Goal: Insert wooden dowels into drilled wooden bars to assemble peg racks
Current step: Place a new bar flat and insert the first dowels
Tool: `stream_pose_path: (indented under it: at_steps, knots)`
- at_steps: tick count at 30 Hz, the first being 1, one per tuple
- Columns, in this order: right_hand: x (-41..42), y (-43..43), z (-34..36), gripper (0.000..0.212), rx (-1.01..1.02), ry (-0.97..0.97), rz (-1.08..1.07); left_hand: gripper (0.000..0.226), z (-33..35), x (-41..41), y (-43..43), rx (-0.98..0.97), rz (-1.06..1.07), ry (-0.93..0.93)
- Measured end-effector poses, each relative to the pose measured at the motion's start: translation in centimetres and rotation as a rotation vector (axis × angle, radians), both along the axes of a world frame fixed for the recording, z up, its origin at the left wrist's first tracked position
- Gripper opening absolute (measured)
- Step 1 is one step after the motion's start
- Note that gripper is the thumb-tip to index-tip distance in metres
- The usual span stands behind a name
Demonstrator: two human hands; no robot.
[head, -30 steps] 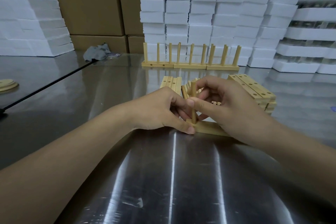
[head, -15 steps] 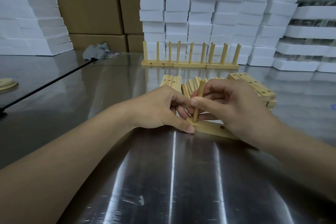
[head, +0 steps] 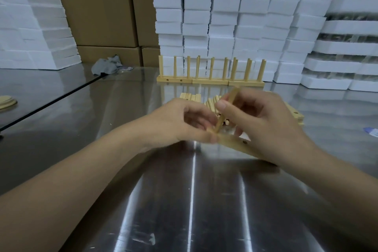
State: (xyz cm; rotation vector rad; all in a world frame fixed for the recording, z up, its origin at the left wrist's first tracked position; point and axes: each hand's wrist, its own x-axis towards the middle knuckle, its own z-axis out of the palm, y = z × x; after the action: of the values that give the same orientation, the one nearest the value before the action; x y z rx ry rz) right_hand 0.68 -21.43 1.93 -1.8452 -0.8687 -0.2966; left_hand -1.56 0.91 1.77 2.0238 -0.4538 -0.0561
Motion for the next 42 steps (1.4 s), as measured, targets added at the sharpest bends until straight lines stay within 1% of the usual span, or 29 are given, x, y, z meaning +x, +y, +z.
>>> stream_pose_path:
  at_steps: [3,6,8,10,13,15,16,18,19,20,21,22,24,26,28,29,32,33,34,35,36,37,39,40,41,42]
  knots:
    - [0.0,-0.6,1.4,0.006,0.234,0.186,0.036,0.038,0.5,0.0,0.1,-0.323,0.085,0.060]
    - [-0.4,-1.0,2.3,0.011,0.278,0.212,0.036,0.036,0.1,-0.1,-1.4,-0.614,0.112,0.077]
    - [-0.8,-1.0,2.6,0.016,0.287,0.203,0.049,0.033,0.0,-0.3,-2.5,-0.736,0.141,0.072]
    - [-1.1,-0.9,2.6,0.017,0.321,0.184,0.077,0.035,0.3,-0.6,-3.3,-0.789,0.137,0.075]
    - [-1.4,-0.5,2.3,0.019,0.332,0.125,0.060,0.046,0.4,-1.3,-3.8,-0.687,0.130,0.131]
    - [-1.4,-0.5,2.1,0.019,0.223,0.050,-0.046,0.046,0.1,-1.6,-4.0,-0.629,0.135,0.166]
    - [-1.3,-0.6,1.8,0.020,0.093,-0.043,-0.148,0.045,0.0,-1.7,-4.1,-0.617,0.148,0.178]
    - [-1.1,-0.9,1.4,0.025,-0.301,-0.306,-0.347,0.043,0.0,-1.9,-4.3,-0.605,0.185,0.190]
    - [-1.2,-0.9,1.3,0.030,-0.494,-0.403,-0.404,0.043,0.0,-1.9,-4.3,-0.594,0.198,0.189]
    - [-1.3,-0.8,1.2,0.038,-0.617,-0.437,-0.432,0.043,-0.1,-1.9,-4.4,-0.581,0.205,0.183]
    - [-1.2,-0.6,1.1,0.043,-0.652,-0.429,-0.432,0.044,-0.1,-1.9,-4.5,-0.567,0.207,0.170]
    - [-1.1,-0.5,0.9,0.047,-0.640,-0.400,-0.411,0.044,-0.1,-2.0,-4.6,-0.547,0.210,0.149]
    - [-0.5,-0.6,0.5,0.050,-0.534,-0.317,-0.324,0.040,-0.2,-2.3,-4.9,-0.486,0.211,0.091]
    - [0.0,-0.8,0.3,0.049,-0.403,-0.243,-0.210,0.030,-0.1,-2.6,-5.1,-0.440,0.203,0.041]
    - [0.3,-1.1,0.4,0.049,-0.332,-0.149,-0.122,0.026,0.0,-2.8,-5.1,-0.414,0.202,0.017]
    - [0.3,-1.2,0.4,0.050,-0.284,-0.048,-0.064,0.026,0.0,-2.8,-5.2,-0.395,0.202,0.003]
    - [0.0,-1.4,0.9,0.050,-0.080,0.392,0.122,0.034,0.2,-2.8,-5.3,-0.350,0.201,-0.042]
    - [-0.1,-1.4,1.2,0.049,-0.054,0.467,0.164,0.037,0.2,-2.8,-5.3,-0.343,0.199,-0.052]
    - [-0.2,-1.4,1.5,0.048,-0.054,0.500,0.189,0.039,0.3,-2.8,-5.3,-0.333,0.196,-0.067]
    - [-0.3,-1.4,1.7,0.048,-0.059,0.503,0.203,0.040,0.3,-2.7,-5.2,-0.313,0.195,-0.093]
    - [-0.6,-1.3,2.0,0.047,-0.084,0.443,0.185,0.041,0.4,-2.7,-5.1,-0.282,0.204,-0.138]
    - [-0.8,-1.2,2.1,0.047,-0.136,0.302,0.138,0.043,0.5,-2.7,-5.0,-0.243,0.226,-0.206]
    - [-1.3,-0.7,1.8,0.043,-0.291,-0.054,-0.045,0.048,0.5,-2.7,-4.8,-0.135,0.296,-0.377]
    - [-1.7,-0.5,1.5,0.036,-0.345,-0.161,-0.141,0.051,0.4,-2.8,-4.9,-0.068,0.322,-0.468]
    - [-2.0,-0.1,1.2,0.026,-0.359,-0.206,-0.206,0.052,0.4,-2.9,-5.0,-0.007,0.330,-0.555]
    - [-2.2,0.2,0.9,0.022,-0.351,-0.208,-0.247,0.050,0.5,-3.1,-5.0,0.046,0.333,-0.628]
